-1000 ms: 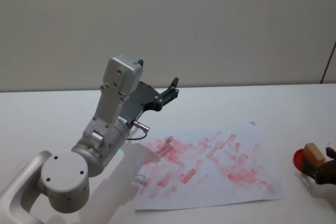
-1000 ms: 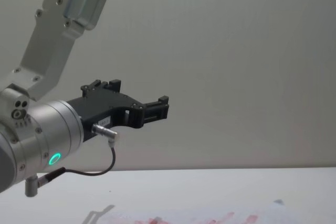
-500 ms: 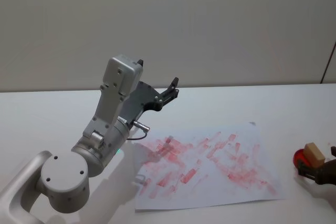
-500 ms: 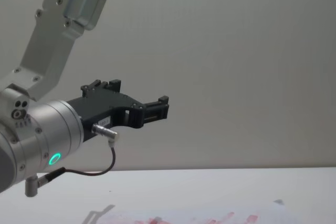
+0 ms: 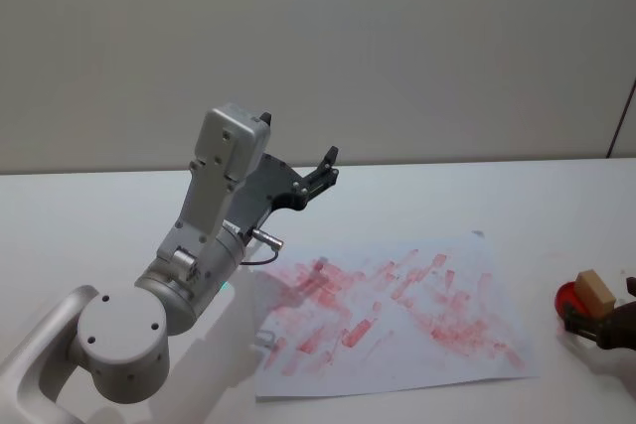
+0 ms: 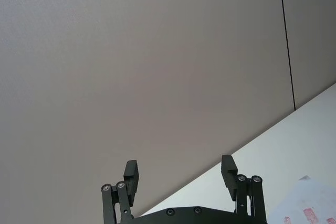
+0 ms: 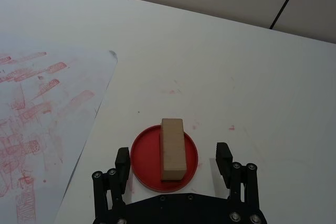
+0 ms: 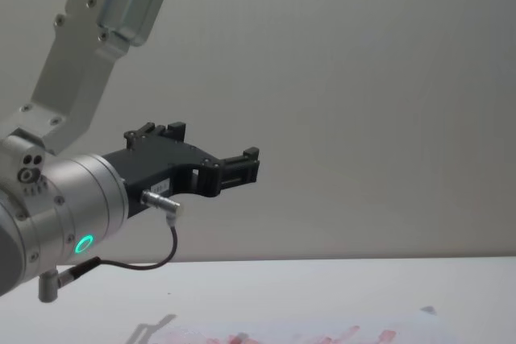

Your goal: Use the one hand to pick up the stamp and affix it onto the A4 paper.

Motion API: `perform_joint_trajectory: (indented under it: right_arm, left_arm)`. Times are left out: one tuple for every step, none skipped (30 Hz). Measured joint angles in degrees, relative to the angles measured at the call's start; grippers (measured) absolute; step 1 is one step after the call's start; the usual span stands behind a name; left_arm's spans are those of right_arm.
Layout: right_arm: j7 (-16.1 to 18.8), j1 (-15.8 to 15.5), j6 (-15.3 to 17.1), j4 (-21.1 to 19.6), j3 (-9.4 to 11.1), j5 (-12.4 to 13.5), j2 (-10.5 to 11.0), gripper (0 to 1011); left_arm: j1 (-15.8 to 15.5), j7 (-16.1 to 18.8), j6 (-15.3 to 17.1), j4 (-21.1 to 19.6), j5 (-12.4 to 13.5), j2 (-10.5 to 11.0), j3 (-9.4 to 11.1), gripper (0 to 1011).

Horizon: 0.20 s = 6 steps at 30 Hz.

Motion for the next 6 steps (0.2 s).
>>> perform_joint_trajectory:
  right_arm:
    - [0.0, 0.0, 0.0, 0.0, 0.0, 0.0, 0.0, 1001]
    - [0.0, 0.0, 0.0, 0.0, 0.0, 0.0, 0.0, 1001]
    - [0.0, 0.0, 0.0, 0.0, 0.0, 0.0, 0.0, 1001]
    - [0.0, 0.0, 0.0, 0.0, 0.0, 0.0, 0.0, 1001]
    - [0.0, 0.0, 0.0, 0.0, 0.0, 0.0, 0.0, 1001]
    - [0.0, 0.0, 0.0, 0.0, 0.0, 0.0, 0.0, 1001]
  left_arm:
    - [0.0, 0.0, 0.0, 0.0, 0.0, 0.0, 0.0, 1001]
    - [0.0, 0.0, 0.0, 0.0, 0.0, 0.0, 0.0, 1001]
    - [0.0, 0.0, 0.0, 0.0, 0.0, 0.0, 0.0, 1001]
    - [0.0, 0.0, 0.0, 0.0, 0.0, 0.0, 0.0, 1001]
    - [0.0, 0.0, 0.0, 0.0, 0.0, 0.0, 0.0, 1001]
    - [0.0, 0.0, 0.0, 0.0, 0.0, 0.0, 0.0, 1001]
